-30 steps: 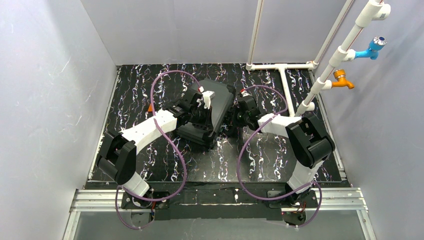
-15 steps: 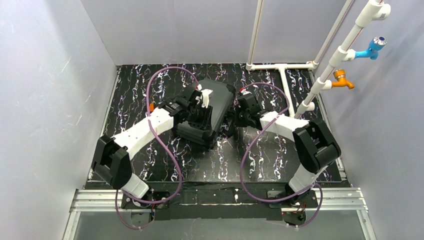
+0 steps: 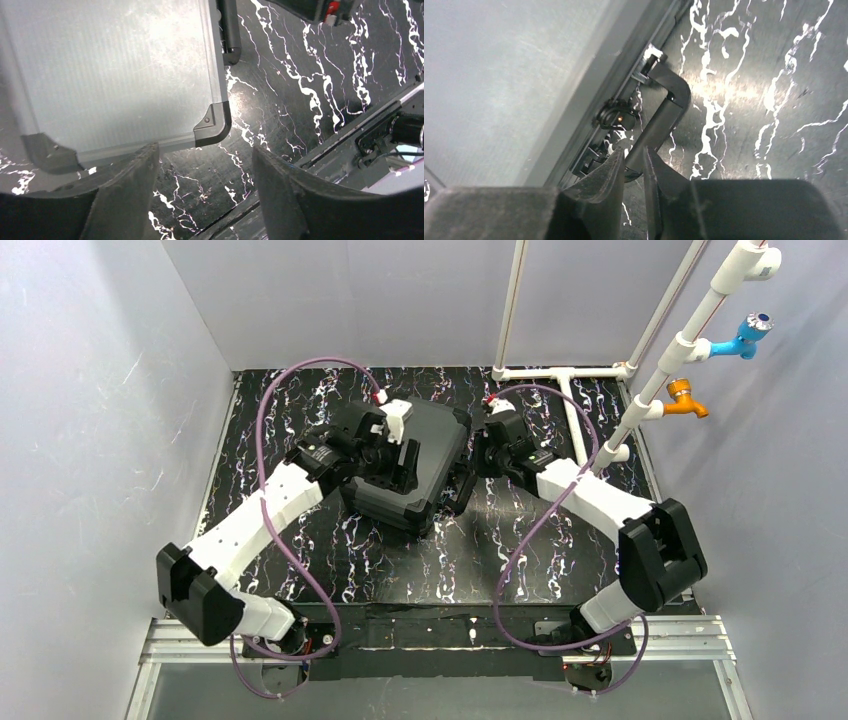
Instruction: Pack up texas hold em set
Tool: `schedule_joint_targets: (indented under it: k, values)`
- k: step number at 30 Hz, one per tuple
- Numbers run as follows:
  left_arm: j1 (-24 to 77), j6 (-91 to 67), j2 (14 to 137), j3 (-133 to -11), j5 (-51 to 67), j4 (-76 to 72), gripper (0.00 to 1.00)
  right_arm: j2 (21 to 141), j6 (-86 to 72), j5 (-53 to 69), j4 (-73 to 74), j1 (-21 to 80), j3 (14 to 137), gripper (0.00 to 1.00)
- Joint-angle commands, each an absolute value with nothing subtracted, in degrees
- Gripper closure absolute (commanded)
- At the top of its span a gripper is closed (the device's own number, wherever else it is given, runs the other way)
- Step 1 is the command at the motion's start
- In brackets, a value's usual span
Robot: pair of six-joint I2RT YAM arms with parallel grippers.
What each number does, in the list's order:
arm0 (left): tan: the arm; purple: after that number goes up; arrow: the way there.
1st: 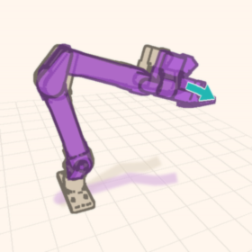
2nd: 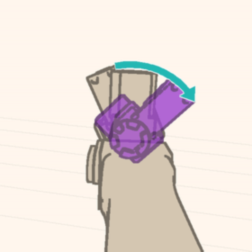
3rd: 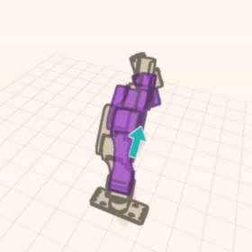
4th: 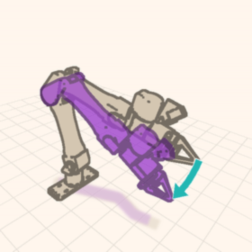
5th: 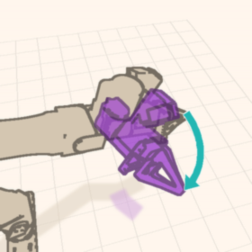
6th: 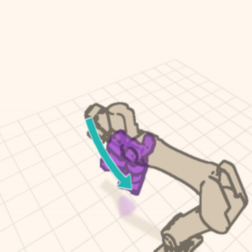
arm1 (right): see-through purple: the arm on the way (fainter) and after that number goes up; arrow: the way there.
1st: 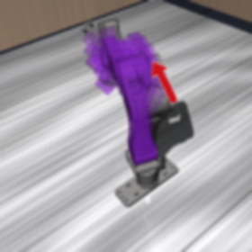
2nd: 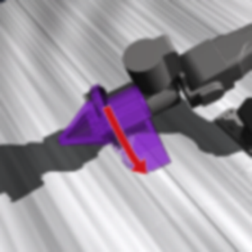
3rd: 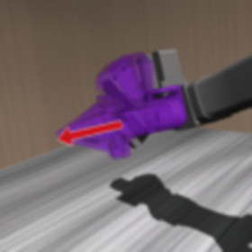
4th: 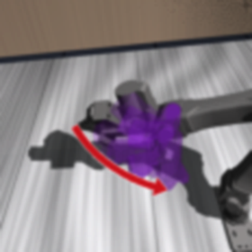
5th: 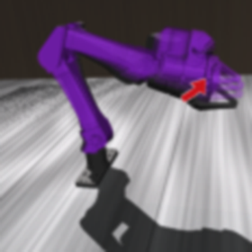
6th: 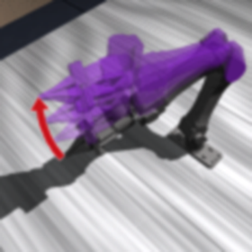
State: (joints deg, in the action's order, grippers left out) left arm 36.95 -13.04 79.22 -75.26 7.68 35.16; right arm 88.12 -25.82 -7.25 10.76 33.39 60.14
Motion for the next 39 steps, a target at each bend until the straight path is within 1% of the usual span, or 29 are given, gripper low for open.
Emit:
schedule_joint_targets:
  k: [1,2,5,7,8,12,15,16,22,29,33,39]
  values:
    - [37.18,-10.47,73.05,-77.6,0.98,37.97,0.28,83.37,-22.77,-8.75,11.42,33.13,64.57,0.68]
    - [37.18,-10.17,72.09,-77.5,-1.48,37.97,0.24,82.72,-22.42,-8.75,11.49,33.13,65.01,0.65]
    - [37.18,-9.41,69.21,-77.03,-6.4,37.97,0.1,80.83,-21.3,-8.63,11.51,33.13,66.43,0.5]
    - [37.18,-8.9,67.36,-76.67,-9.59,37.96,0.04,79.52,-20.55,-8.47,11.43,33.13,67.14,0.41]
    - [37.18,-8.73,66.32,-76.44,-11.33,37.88,0.02,78.9,-20.1,-8.34,11.35,33.13,67.48,0.36]
    - [37.07,-7.25,62.24,-74.8,-17.34,36.76,0.02,76.11,-18.47,-8.2,10.87,33.13,68.27,0.15]
    - [37.09,-5.71,59.07,-73.07,-20.26,34.9,0.02,74.36,-17.99,-7.76,10.27,33.13,68.51,0.04]
    - [37.09,-5.23,57.65,-72.08,-21.39,34.16,0.02,73.85,-17.79,-7.39,10.2,33.13,68.67,0.02]
    - [37.09,-2.35,51.32,-66.93,-27.97,29.79,0.02,70.74,-16.84,-6.85,9.89,33.13,69.4,0.02]
    - [37.08,1.41,45.83,-60.95,-35.3,25.11,0.02,66.49,-16.79,-9.86,8.83,33.2,69.37,0.02]
    - [37.09,2.5,42.12,-55.97,-37.46,21.78,0.02,63.06,-15.52,-10.37,5.84,33.13,66.93,0.02]
    - [37.09,2.2,38.3,-51.84,-39.68,19.68,0.02,60.42,-15.14,-13.02,4.93,33.13,64.26,0.02]
